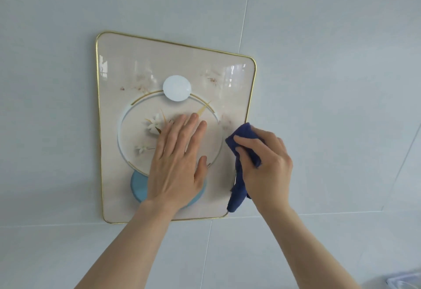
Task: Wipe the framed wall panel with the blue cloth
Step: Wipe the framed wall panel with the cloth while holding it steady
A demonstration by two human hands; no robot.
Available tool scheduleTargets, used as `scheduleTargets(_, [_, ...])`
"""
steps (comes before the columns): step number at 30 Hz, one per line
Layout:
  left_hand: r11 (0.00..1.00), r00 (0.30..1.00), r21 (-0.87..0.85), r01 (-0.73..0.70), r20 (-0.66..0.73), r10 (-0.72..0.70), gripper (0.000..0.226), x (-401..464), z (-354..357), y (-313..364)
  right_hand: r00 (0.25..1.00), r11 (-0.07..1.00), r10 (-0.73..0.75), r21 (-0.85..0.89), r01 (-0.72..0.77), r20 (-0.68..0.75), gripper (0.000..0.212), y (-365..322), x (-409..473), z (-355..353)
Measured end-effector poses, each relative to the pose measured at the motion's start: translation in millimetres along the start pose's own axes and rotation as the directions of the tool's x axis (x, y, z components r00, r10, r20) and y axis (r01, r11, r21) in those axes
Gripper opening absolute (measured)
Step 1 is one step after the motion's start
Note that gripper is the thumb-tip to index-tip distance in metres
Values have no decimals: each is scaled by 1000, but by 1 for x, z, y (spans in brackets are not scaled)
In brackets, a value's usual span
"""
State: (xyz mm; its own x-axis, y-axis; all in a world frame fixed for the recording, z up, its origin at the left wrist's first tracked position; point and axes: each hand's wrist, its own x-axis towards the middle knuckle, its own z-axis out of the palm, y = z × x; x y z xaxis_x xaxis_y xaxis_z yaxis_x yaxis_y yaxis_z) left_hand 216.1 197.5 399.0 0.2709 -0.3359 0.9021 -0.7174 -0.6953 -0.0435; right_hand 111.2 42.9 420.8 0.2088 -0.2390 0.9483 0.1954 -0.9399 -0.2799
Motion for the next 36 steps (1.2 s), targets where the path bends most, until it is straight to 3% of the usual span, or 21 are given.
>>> scheduleTargets(4, [999,1000,40,-4,12,4,80,17,0,-9,976,969,-214,-122,216,28,30,7,26,20])
scheduleTargets(7, [996,999,87,-4,37,1,86,20,8,-16,958,948,-274,-145,283,80,25,18,23,30])
scheduleTargets(21, [993,1000,116,3,-15,-1,87,20,26,-18,921,906,-390,-181,383,-8,31,10,51,55])
scheduleTargets(27, [993,1000,114,7,-20,-5,87,20,25,-17,936,921,-347,-212,328,-60,32,13,37,58])
scheduleTargets(36, [996,1000,86,10,-16,-8,87,21,22,-16,946,906,-311,-272,323,89,44,34,-5,37])
